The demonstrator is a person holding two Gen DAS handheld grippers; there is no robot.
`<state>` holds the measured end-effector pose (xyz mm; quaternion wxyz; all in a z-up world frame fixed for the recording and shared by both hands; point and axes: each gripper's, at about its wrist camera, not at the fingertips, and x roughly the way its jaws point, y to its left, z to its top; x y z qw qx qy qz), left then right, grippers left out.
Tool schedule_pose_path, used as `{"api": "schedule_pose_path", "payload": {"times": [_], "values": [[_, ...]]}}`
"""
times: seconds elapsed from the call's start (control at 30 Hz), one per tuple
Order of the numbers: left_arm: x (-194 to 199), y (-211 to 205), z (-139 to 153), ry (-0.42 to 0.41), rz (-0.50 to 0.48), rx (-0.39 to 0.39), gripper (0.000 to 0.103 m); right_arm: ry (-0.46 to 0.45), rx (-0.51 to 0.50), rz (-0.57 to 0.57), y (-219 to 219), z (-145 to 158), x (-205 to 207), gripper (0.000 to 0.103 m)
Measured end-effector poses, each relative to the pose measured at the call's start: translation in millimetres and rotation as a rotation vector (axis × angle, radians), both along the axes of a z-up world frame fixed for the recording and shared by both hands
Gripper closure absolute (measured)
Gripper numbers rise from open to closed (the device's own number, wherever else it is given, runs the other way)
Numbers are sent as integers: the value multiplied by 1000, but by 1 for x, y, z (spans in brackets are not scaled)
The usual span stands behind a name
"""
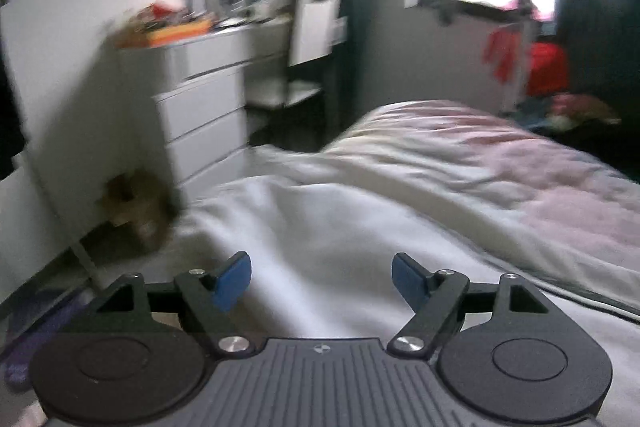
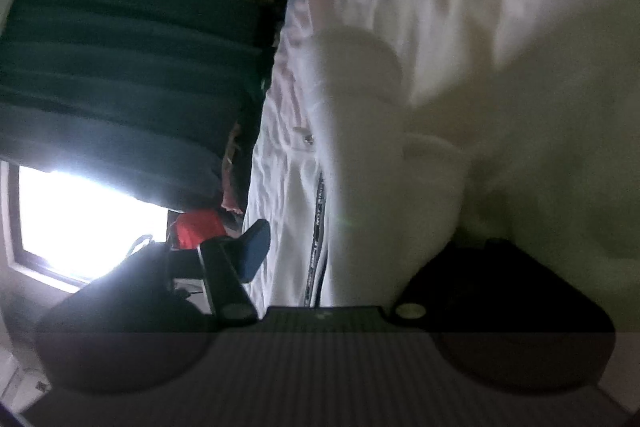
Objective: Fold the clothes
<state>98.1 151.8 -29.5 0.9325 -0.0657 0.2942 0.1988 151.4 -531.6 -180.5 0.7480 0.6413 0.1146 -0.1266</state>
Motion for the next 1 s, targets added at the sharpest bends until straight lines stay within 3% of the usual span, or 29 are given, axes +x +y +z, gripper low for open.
{"api": "schedule_pose_path", "payload": {"times": [0.1,0.2,0.3,0.4,0.57,0.73,1.0], "values": [[0,-47,-5,-34,-134,20,23,19,-34,7,-1,6,4,60],[11,-90,-20,-23,-274,37,23,56,-93,56,-3,11,11,67],[17,-120,-33,-50,-327,71,23,106,-165,92,-4,14,15,77],[25,-137,-48,-50,-358,70,23,133,-222,110,-1,19,17,78],[35,-147,-84,32,-401,133,22,167,-312,120,2,28,9,83],[49,-146,-94,96,-435,151,21,154,-576,137,27,63,5,85],[48,-132,-76,82,-443,78,21,-36,-1062,222,118,135,6,85]]}}
